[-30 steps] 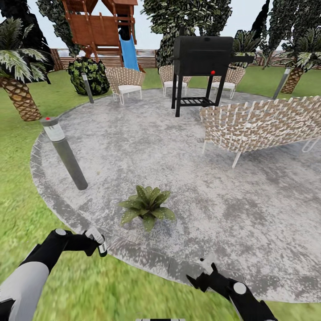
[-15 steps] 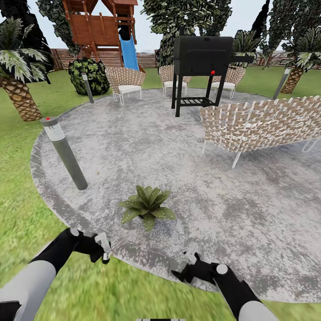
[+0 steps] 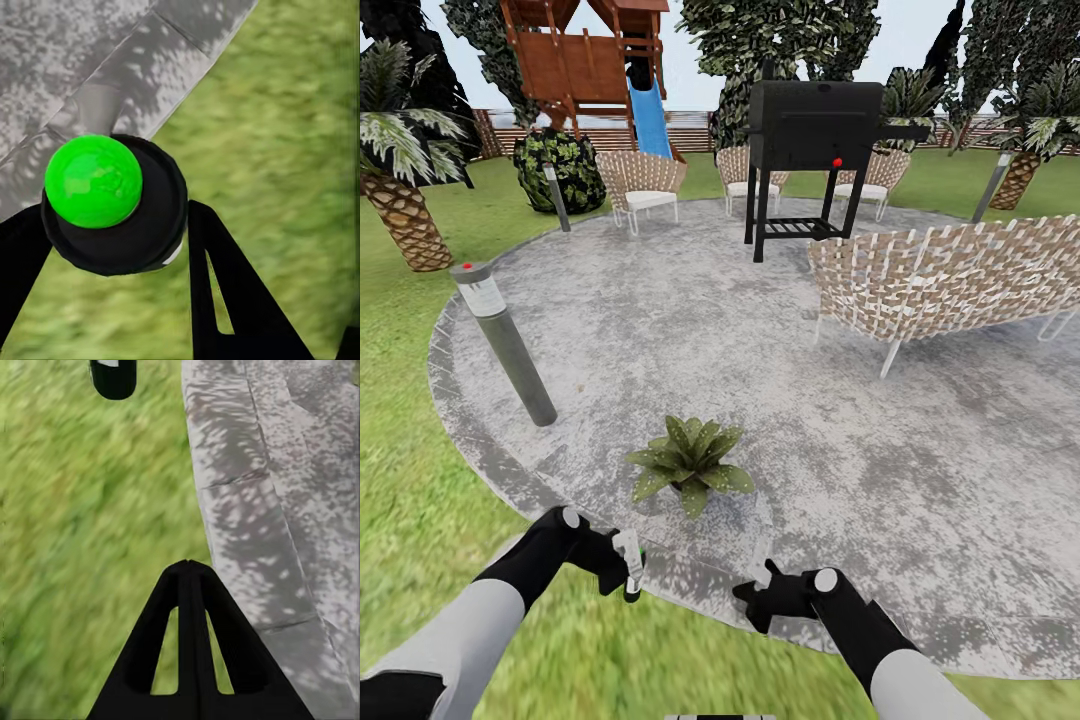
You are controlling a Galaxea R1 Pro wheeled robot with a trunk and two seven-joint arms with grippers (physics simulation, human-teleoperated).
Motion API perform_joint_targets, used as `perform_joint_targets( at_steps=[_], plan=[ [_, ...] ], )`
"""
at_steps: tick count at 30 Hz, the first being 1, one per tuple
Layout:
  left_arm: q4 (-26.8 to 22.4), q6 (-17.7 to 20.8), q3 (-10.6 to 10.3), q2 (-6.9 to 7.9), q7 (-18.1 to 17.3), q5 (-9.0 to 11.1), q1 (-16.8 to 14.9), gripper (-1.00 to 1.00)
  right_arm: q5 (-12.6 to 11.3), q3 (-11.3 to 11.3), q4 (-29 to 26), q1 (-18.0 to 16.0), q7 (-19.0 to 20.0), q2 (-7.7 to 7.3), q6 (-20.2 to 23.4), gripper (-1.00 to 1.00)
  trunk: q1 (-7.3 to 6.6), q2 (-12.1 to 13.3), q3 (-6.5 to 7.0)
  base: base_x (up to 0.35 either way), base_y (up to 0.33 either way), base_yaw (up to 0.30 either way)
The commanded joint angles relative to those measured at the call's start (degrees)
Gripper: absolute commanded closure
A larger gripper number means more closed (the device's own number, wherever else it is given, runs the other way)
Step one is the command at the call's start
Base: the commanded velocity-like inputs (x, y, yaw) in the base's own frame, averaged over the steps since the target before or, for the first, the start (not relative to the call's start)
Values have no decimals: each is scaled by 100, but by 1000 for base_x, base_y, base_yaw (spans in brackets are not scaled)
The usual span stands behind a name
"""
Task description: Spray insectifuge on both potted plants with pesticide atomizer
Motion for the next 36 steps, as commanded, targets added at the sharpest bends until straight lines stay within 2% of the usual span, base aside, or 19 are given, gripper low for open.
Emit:
perform_joint_targets(
  at_steps=[1, 4, 6, 8, 16, 23, 29, 36],
  plan=[
    [-11, 63, -35, -30, -21, -14, -9, 100, 66, -3, -17, -2, 75, 32, -45, 100, -1, -2, -5, 0, 0, 0],
    [-6, 111, -41, -194, -14, -148, -17, 100, 70, 5, -61, -2, 190, 75, -46, 100, -1, -2, -5, 0, 0, 0],
    [-6, 250, -33, -303, -12, -379, -15, 100, 70, 7, -96, -2, 211, 107, -49, 100, -1, -2, -5, 0, 0, 0],
    [17, 267, -26, -321, -6, -429, -8, 100, 65, 4, -189, -5, 213, 112, -50, 100, -1, -2, -5, 0, 0, 0],
    [92, 227, -16, -340, -18, -403, 57, 100, 51, 0, -464, -33, 351, 114, -41, 100, -1, -2, -5, 0, 0, 0],
    [104, 227, -18, -541, 20, -422, 60, 100, 34, 0, -751, -37, 436, 115, -41, 100, -1, -2, -5, 0, 0, 0],
    [120, 270, -58, -571, 39, -418, 60, 100, 26, 0, -949, -38, 469, 212, -41, 100, -1, -2, -5, 0, 0, 0],
    [119, 281, -60, -837, 63, -439, 60, 100, 26, 0, -957, -38, 469, 269, -41, 100, -1, -2, -5, 0, 0, 0]
  ],
)
